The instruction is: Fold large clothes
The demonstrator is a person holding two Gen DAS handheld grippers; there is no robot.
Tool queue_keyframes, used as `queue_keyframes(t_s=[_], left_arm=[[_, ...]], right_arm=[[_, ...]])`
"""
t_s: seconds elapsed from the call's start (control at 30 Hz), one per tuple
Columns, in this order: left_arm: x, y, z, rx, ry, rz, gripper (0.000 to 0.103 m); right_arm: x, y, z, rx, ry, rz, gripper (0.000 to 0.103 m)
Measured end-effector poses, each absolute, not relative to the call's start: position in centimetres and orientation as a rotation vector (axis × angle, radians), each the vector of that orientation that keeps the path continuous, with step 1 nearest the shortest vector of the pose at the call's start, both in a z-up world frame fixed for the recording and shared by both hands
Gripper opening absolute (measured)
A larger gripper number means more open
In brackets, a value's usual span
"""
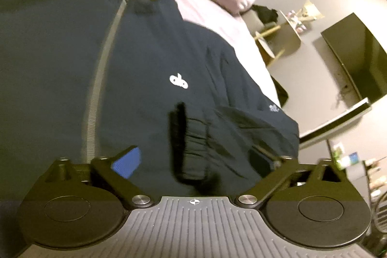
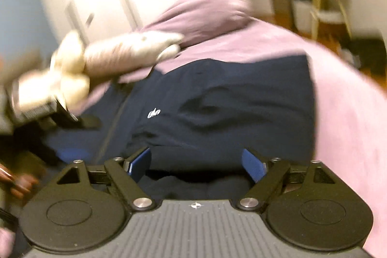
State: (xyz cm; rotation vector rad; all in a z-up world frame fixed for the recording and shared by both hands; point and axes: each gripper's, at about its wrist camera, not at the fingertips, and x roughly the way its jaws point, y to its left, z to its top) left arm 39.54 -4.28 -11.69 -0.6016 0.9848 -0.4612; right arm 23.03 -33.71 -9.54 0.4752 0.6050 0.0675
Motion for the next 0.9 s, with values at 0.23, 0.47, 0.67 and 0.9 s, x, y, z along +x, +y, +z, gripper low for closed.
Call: queue_keyframes(t_s=[0.23,0.47,0.67,0.9], left_arm=[[41.7,-6.7,-14.3,-0.605,1.077,-0.484,0.053],[42.6,-7.9,-14.7,-0.540,1.074,-0.460,0.028],[40.8,-2.4,-9.9,-0.544,0.912,-0.409,0.011],[38.8,6.6,-8.4,-0.292,0.803,-0.001,0.012]], right_arm=[[23.0,-38.1,-13.7,0.744,0.616,0.008,0.046],[23.9,-38.2,-15.3,0.823,0.613,0.002,0.046],[23.1,-38.6,-13.4,0.831,0.579,0.017,0.046],[24.3,-37.3,-12.1,0.815,0.577,0.076,0.046]])
